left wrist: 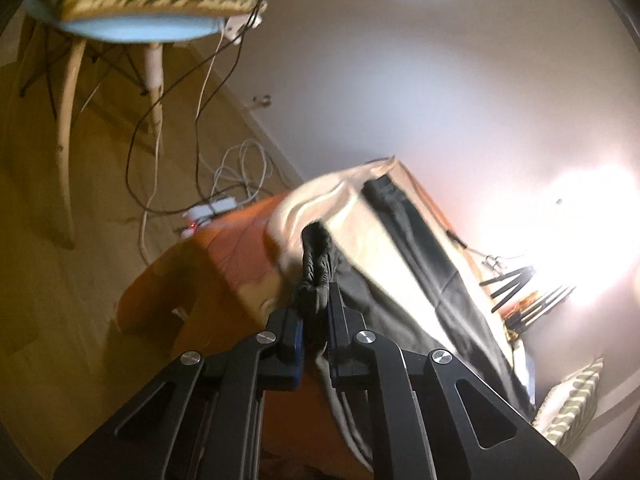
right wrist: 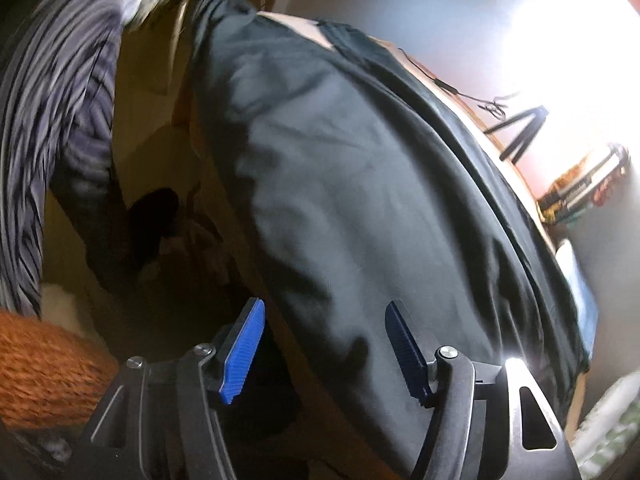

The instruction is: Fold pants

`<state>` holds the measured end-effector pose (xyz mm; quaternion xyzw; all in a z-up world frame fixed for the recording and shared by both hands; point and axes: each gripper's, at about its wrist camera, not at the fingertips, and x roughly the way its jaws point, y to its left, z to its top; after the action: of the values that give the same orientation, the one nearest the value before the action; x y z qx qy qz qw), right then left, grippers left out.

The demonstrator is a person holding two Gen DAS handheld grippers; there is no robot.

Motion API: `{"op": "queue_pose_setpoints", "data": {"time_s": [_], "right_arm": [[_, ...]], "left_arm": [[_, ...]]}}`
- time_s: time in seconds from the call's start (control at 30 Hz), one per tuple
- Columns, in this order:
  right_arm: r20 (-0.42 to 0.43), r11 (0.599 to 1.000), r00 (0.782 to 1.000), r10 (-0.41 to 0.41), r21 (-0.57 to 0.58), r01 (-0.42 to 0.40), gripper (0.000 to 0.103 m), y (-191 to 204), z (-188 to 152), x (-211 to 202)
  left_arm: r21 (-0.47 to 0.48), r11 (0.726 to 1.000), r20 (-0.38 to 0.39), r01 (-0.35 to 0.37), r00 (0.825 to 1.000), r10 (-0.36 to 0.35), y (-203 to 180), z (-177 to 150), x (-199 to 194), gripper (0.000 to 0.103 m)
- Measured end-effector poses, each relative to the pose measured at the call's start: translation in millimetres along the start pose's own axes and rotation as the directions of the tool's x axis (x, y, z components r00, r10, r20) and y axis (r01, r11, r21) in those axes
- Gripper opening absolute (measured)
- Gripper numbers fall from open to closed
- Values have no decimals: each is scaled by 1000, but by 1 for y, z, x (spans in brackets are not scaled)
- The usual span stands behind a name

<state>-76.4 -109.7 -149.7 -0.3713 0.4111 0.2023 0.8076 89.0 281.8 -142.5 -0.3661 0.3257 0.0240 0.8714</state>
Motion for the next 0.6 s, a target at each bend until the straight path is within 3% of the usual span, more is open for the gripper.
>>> {"op": "queue_pose_setpoints", "data": {"time_s": [0.1,0.17,0.23,0.37,0.53,0.6], "right_arm": [[-10,999,999,-37,-27,37,57,3,-2,4],[-18,998,998,-57,-23,57,40,1,-1,6],[-14,999,999,-51,-5,51,37,-4,0,5],[5,999,1000,-6,33,5,25,-14,5,-6],[44,992,997,62,109,-67,22,-35,12,-21],[43,990,996,73,117,-78,14,-40,14,-22]], "left_arm": [[38,999,16,-7,1000,6,-13,9,-5,7],[56,998,23,-7,1000,6,-23,14,-8,7],[72,997,33,-4,999,2,-31,18,-12,7],[104,995,52,0,999,-5,-47,25,-18,7],[127,992,64,4,998,-12,-62,33,-23,7],[131,991,71,5,997,-14,-68,36,-25,7]]}}
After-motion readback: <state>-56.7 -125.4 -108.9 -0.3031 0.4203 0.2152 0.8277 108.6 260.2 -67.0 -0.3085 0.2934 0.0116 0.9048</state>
